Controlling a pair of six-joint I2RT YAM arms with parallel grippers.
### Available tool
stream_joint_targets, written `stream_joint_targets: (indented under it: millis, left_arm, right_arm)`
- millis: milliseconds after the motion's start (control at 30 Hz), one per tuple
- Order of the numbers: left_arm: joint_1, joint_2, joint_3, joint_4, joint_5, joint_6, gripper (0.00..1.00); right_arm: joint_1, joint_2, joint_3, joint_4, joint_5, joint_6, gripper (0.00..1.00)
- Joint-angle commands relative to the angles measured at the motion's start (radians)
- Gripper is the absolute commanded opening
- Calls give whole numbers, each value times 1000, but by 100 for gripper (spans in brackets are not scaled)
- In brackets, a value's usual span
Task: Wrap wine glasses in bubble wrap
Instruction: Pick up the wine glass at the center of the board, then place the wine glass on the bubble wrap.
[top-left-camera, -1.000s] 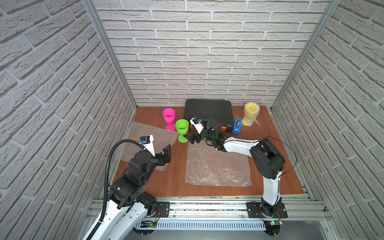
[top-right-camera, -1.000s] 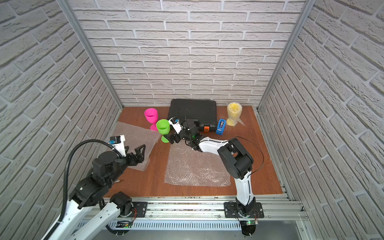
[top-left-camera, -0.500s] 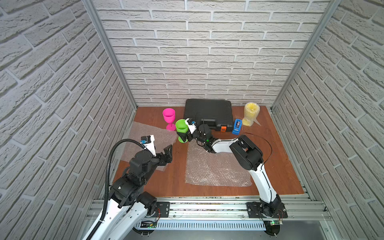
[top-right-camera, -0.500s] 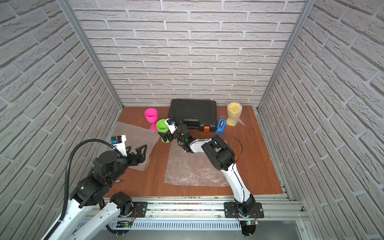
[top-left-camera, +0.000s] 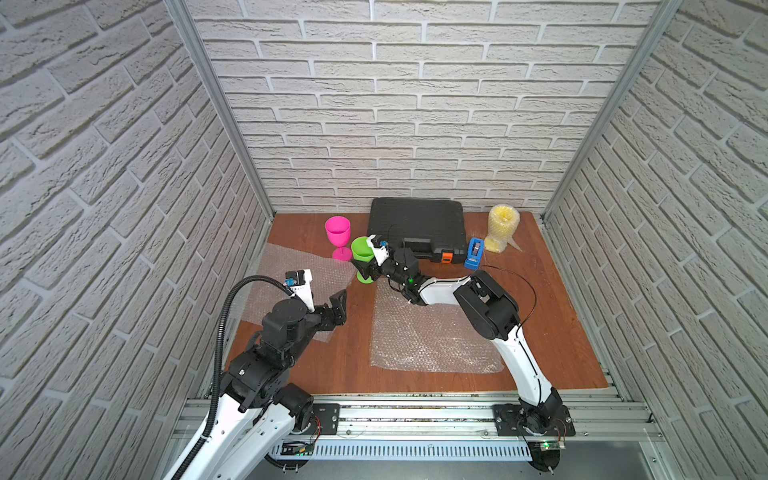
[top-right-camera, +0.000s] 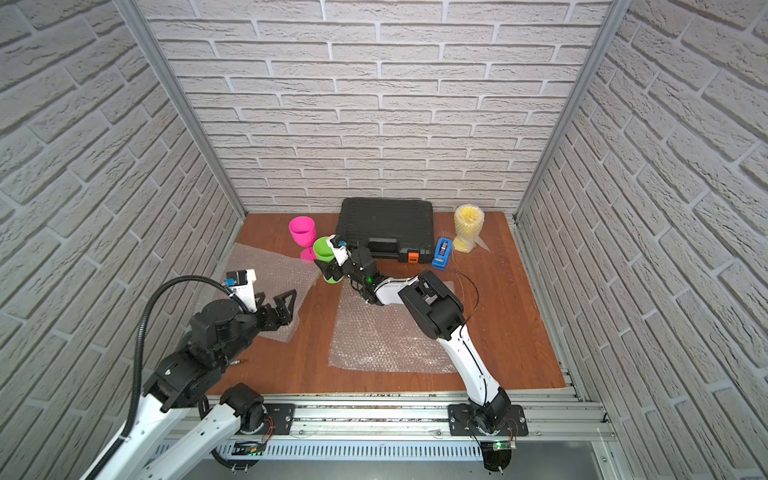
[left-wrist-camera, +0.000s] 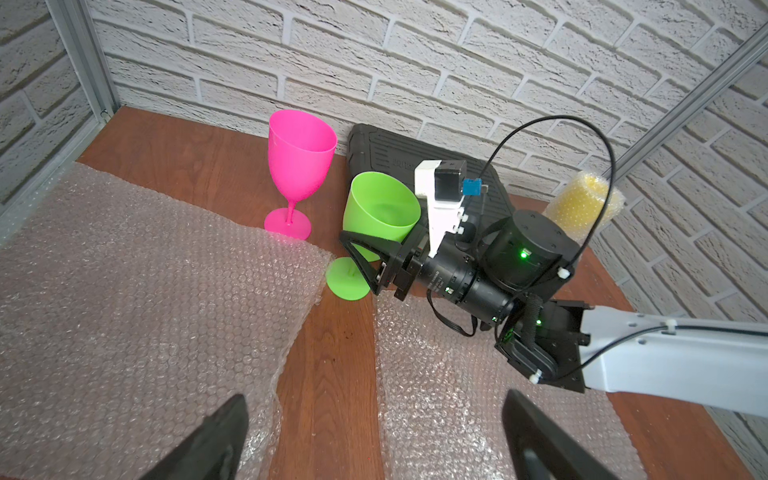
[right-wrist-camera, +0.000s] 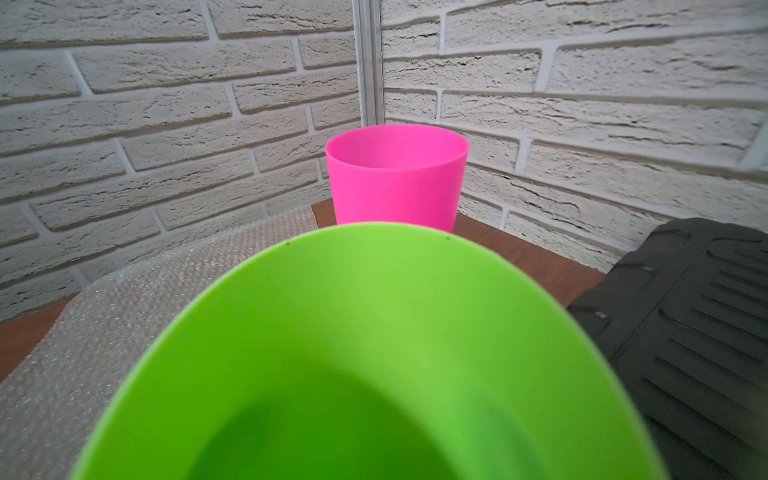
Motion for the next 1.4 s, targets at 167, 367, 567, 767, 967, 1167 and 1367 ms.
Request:
stream_joint_targets:
  millis: [167, 367, 567, 767, 967, 1167, 1367]
  left_arm:
    - [6, 21, 2, 53, 16, -7, 93]
    - [6, 67, -6, 8, -30, -12, 91]
    - [5, 197, -34, 0, -12, -75, 90]
    - [8, 387, -70, 76, 154, -105, 83]
    - [10, 558, -107, 160, 331, -145, 74]
    - [9, 734, -135, 250, 474, -161, 64]
    - [9, 877, -99, 260, 511, -142, 58]
  right_arm:
    - [9, -187, -73, 27, -1, -31, 77]
    - [10, -365, -170, -104, 31, -7, 77]
    - [7, -556, -214, -439, 67, 154, 75]
    - [8, -651, -148, -896, 52, 352, 71]
    - [8, -667, -148, -1174, -68, 513, 65]
    - [7, -635, -181, -1314, -149, 688, 65]
    - [9, -592, -251, -1287, -212, 803, 63]
